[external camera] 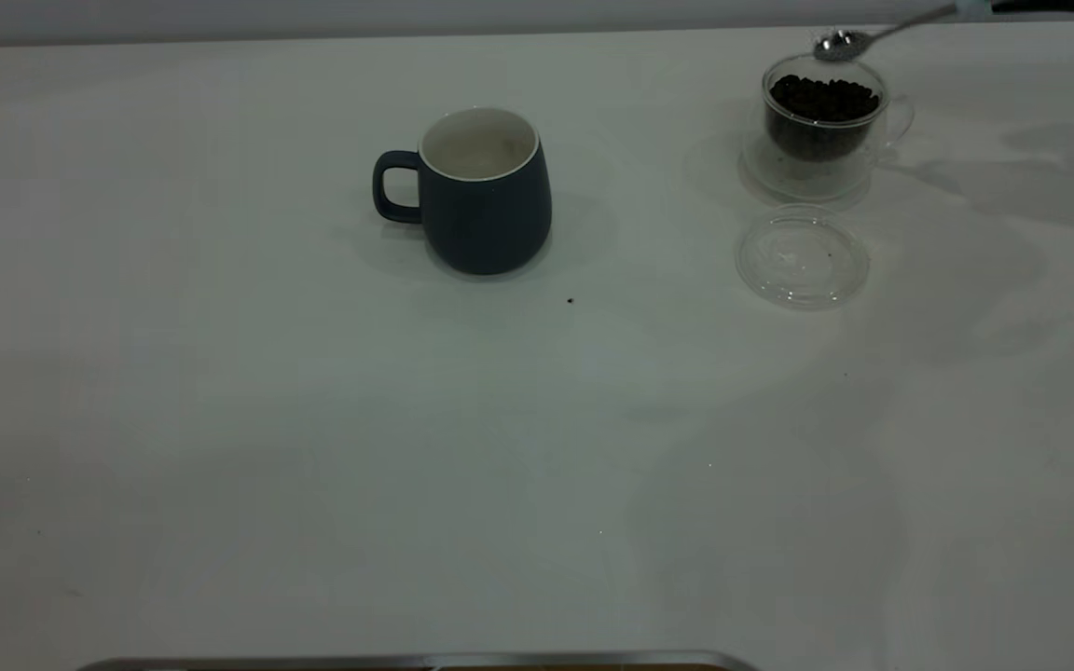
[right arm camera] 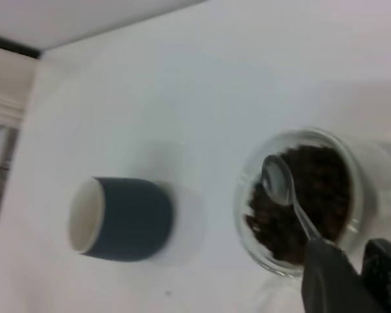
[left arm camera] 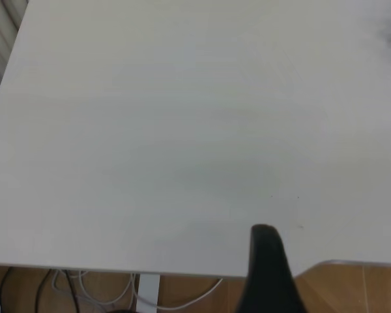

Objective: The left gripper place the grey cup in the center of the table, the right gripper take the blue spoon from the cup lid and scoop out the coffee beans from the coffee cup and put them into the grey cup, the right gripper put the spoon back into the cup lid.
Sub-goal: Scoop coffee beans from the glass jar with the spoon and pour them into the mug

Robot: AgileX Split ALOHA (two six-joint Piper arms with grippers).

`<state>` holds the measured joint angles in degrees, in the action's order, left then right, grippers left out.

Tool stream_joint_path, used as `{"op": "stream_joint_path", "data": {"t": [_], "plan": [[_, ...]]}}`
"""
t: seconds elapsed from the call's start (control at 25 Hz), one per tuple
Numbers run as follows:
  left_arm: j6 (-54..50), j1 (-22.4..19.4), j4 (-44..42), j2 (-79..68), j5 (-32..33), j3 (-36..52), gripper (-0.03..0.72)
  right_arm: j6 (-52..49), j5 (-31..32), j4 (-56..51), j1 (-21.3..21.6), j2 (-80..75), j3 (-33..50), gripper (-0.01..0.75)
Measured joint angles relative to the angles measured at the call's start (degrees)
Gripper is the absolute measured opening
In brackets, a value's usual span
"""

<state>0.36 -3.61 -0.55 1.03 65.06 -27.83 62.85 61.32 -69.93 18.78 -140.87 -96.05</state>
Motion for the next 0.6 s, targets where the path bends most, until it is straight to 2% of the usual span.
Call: {"op": "stream_joint_path", "data": {"t": [0.32, 0.6], "plan": [[0.0, 0.0, 0.0, 0.0, 0.0, 0.0, 0.588, -2.15, -1.29, 1.47, -0.25, -0.59, 0.0, 0.105], [0.0, 0.0, 0.0, 0.0, 0.0, 0.0, 0.588, -3.71, -3.08, 1.43, -2.91, -2.89, 0.0, 0.105]]}}
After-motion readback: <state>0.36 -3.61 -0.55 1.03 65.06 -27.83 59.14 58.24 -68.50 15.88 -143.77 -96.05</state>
